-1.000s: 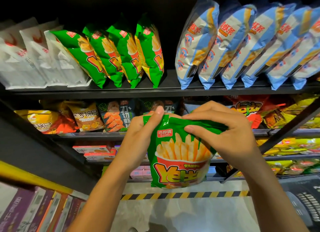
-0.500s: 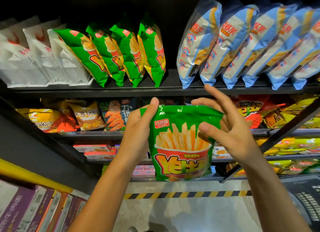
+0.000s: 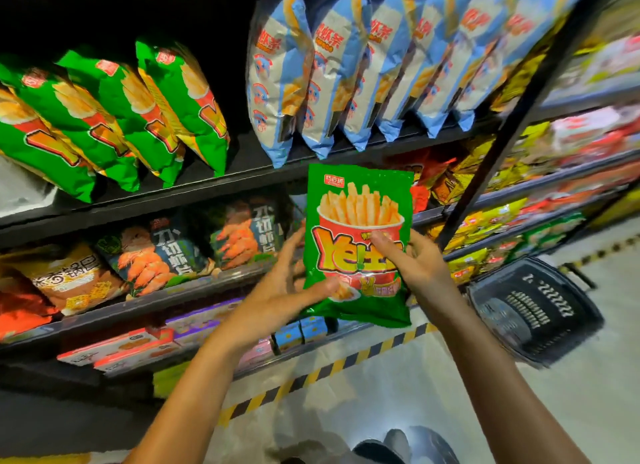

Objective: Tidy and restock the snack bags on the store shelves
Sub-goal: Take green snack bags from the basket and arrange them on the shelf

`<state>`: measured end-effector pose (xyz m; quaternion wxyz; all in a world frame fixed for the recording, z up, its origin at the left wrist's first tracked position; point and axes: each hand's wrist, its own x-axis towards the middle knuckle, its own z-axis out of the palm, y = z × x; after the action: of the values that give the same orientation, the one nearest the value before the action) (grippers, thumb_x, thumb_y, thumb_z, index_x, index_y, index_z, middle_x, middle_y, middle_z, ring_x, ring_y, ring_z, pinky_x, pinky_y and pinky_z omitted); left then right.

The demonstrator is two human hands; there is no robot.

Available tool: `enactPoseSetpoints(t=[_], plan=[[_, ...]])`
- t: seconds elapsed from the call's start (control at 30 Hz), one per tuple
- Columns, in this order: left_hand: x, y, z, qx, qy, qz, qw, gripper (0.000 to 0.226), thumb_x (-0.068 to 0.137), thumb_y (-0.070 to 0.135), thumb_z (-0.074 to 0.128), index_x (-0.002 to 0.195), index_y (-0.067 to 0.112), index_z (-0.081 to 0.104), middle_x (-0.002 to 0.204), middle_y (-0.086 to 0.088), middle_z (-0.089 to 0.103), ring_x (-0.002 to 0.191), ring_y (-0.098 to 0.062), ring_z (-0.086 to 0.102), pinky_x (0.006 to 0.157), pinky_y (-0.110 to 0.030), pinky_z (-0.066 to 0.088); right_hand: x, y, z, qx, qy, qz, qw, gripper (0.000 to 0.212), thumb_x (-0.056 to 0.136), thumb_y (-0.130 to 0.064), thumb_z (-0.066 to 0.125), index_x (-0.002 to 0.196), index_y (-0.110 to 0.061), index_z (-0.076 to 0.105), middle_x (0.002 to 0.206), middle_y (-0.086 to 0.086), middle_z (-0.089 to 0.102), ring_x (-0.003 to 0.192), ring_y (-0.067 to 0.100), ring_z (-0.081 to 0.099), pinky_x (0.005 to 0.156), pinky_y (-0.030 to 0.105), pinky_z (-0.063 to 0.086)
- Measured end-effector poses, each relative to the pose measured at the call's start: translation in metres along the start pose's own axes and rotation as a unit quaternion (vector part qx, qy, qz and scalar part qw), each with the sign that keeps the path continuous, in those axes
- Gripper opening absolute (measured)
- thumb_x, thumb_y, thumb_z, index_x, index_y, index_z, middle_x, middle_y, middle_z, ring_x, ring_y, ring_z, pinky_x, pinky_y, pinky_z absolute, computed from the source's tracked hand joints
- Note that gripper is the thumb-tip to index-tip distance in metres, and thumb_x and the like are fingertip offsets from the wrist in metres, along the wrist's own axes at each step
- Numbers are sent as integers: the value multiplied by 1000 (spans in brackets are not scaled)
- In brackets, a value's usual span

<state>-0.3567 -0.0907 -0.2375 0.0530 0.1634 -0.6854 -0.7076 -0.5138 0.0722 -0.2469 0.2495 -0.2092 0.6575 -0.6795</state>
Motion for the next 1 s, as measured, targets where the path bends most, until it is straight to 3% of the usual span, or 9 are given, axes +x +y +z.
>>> enactPoseSetpoints(t=[0.07,0.13,0.27,0.33,0.5,0.6,0.77,0.9,1.0], plan=[[7,-8,13,27,-26,8,999,59,97,3,61,141,35,37,116,27,72,106,13,66,82,-8,52,-7,4,-10,-15,39,11,999,30,91,-32,70,119,-24,70,116,-1,77,112,20,72,104,48,55],[17,-13,23,33,-43,19,998,57,98,6,60,147,26,40,122,25,71,114,5,66,87,-13,53,-16,10,-25,-24,54,32,998,32,94,-39,67,124,-28,68,119,-5,76,112,17,72,105,50,53],[37,-21,44,23,-75,14,997,54,96,19,66,144,31,46,134,10,69,125,-13,64,106,-40,52,-45,18,-54,-12,55,64,996,37,100,-38,61,136,-29,59,127,-6,73,116,16,70,97,38,56],[48,-26,59,23,-110,15,994,56,94,19,68,145,30,46,138,3,66,129,-19,62,108,-47,50,-61,23,-70,-14,79,62,995,42,98,-37,62,138,-27,56,125,-7,73,113,15,71,93,35,57],[80,-38,123,48,-189,8,981,59,95,5,65,146,24,43,134,2,69,125,-17,65,93,-26,56,-93,42,-132,8,155,46,987,47,98,-30,65,143,-30,50,133,-6,70,121,18,68,100,42,55],[105,-44,179,91,-215,21,972,60,94,-1,66,144,25,43,129,4,71,120,-13,67,92,-23,56,-107,51,-184,25,200,16,979,45,98,-16,65,138,-32,52,131,-11,70,123,13,67,100,35,57],[152,-51,296,126,-253,48,958,61,93,-6,66,144,18,43,132,3,68,119,-9,67,97,-26,56,-130,62,-291,32,265,-1,964,49,98,-12,64,141,-29,48,127,-19,70,119,8,67,92,27,58],[182,-54,384,119,-295,50,947,55,92,-4,67,134,26,48,129,5,69,120,-9,66,97,-26,55,-148,63,-367,34,325,2,945,58,90,-26,70,143,-29,48,130,-13,70,120,10,67,97,32,57],[205,-60,435,120,-330,43,935,53,90,6,69,135,26,48,127,11,71,122,-10,65,102,-31,54,-154,69,-410,38,368,5,929,56,92,-23,70,145,-22,49,130,-8,70,118,6,67,96,28,57]])
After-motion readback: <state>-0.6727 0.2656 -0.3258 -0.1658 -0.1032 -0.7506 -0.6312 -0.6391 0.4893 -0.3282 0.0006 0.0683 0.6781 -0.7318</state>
